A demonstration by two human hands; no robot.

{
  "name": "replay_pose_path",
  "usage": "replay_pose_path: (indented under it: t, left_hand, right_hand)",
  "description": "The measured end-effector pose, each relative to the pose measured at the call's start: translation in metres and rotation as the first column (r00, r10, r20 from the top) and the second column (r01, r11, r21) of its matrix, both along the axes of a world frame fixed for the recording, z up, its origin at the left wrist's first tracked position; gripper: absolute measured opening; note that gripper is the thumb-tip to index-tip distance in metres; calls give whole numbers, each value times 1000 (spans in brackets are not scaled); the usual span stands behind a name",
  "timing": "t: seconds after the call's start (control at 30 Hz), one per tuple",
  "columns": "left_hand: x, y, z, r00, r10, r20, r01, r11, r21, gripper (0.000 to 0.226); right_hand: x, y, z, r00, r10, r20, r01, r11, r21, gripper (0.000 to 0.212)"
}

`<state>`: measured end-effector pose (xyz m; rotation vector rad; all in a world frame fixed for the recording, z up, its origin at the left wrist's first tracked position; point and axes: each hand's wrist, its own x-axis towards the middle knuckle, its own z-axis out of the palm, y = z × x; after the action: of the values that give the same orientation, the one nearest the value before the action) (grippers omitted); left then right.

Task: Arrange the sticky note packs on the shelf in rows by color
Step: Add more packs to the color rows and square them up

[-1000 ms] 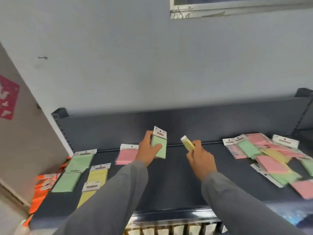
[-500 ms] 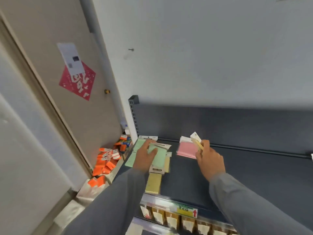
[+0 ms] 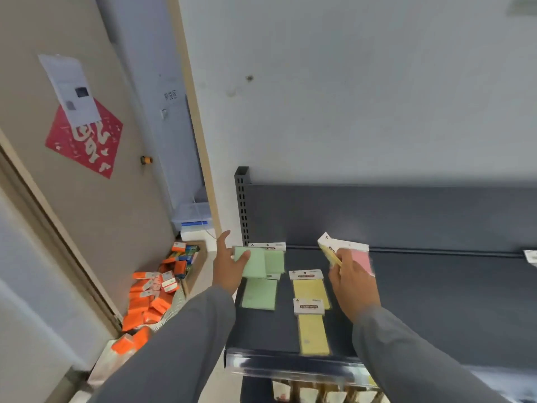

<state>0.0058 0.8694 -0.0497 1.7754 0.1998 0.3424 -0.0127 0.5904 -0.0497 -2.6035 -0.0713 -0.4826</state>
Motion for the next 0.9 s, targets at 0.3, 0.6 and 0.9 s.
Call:
replay_pose_path:
  t: [0.3,0.6,0.9]
  left_hand:
    - [-3,7,-48,966,-253,-54,251,867,430,8]
    - [-21,-47,5,946,-323,-2,301,879,371,33]
    - [-1,-105,37,926,-374,-51,335,875,-350,40]
  right_hand:
    - [-21,14,4,993,-105,-46,101,992,-79,22]
    - [-16,23,-11,953,236,193,-147,910,-388,89]
    - [2,9,1,908,403,114,-332,858,-392,49]
